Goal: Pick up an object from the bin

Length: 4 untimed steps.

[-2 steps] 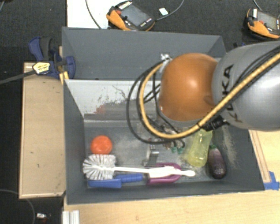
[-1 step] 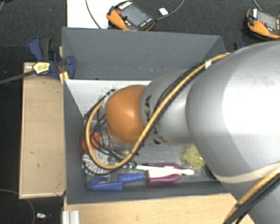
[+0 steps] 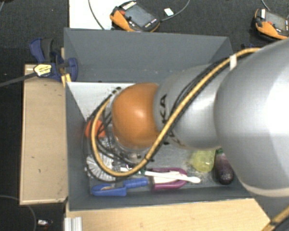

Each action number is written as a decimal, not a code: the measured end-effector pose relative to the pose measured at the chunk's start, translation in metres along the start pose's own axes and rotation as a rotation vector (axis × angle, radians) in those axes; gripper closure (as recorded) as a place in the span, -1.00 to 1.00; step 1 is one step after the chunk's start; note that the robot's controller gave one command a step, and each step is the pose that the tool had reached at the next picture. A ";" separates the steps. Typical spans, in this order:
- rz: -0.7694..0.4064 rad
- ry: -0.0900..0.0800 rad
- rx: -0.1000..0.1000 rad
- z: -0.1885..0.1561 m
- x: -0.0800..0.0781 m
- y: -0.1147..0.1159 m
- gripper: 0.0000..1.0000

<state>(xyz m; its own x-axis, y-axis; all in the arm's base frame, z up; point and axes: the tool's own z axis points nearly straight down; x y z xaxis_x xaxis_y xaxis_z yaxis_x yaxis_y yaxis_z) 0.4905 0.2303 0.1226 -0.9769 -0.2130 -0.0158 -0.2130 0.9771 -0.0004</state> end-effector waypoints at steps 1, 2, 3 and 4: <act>0.059 0.011 0.010 0.023 -0.026 -0.035 -1.00; 0.094 -0.001 0.002 0.052 -0.009 -0.028 -1.00; -0.001 0.005 0.006 0.053 -0.038 0.012 1.00; 0.000 0.005 0.006 0.052 -0.038 0.011 1.00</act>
Offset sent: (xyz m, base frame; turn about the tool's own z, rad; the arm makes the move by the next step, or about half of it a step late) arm 0.0085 -0.0341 -0.0526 0.1117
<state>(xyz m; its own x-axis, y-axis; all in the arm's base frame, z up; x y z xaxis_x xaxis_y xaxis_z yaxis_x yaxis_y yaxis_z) 0.5256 0.2496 0.0707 -0.9771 -0.2126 -0.0110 -0.2125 0.9771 -0.0065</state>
